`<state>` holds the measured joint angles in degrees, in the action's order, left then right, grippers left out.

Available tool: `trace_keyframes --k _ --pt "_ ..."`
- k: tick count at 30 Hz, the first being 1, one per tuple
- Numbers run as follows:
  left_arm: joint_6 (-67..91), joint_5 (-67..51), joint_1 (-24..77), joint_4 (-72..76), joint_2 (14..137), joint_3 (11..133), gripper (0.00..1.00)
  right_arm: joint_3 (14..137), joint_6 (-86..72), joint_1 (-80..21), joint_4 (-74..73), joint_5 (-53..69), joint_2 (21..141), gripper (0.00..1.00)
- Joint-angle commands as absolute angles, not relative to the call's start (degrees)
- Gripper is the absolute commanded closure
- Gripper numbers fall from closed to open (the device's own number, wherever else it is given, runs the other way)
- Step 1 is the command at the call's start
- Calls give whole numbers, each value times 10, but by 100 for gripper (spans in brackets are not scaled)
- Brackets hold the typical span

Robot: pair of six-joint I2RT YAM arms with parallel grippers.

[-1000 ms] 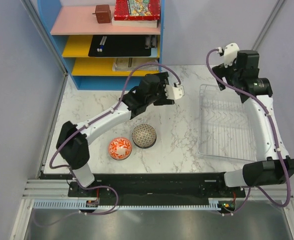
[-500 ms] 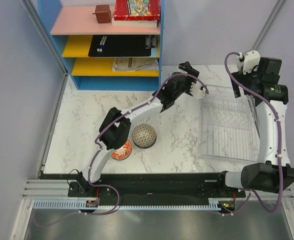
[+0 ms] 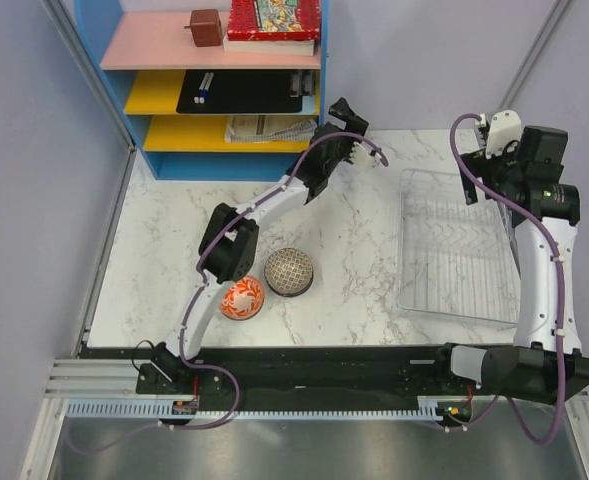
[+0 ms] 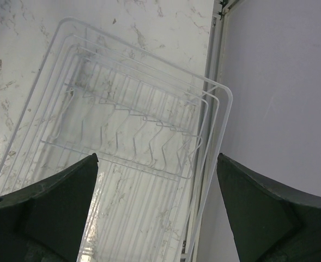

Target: Load the bowls into the dish rack

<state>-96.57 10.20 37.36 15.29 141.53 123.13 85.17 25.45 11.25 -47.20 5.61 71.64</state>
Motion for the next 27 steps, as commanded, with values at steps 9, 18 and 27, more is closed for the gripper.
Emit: trace_keyframes --k 9,18,27 --pt "-1042 149 280 162 1516 1385 0 843 210 116 -444 106 694 3" --pt "-1053 176 208 162 1530 1409 0 825 193 115 -437 126 681 3" --pt "-1064 190 159 172 1554 1467 0 804 182 115 -428 137 667 3"
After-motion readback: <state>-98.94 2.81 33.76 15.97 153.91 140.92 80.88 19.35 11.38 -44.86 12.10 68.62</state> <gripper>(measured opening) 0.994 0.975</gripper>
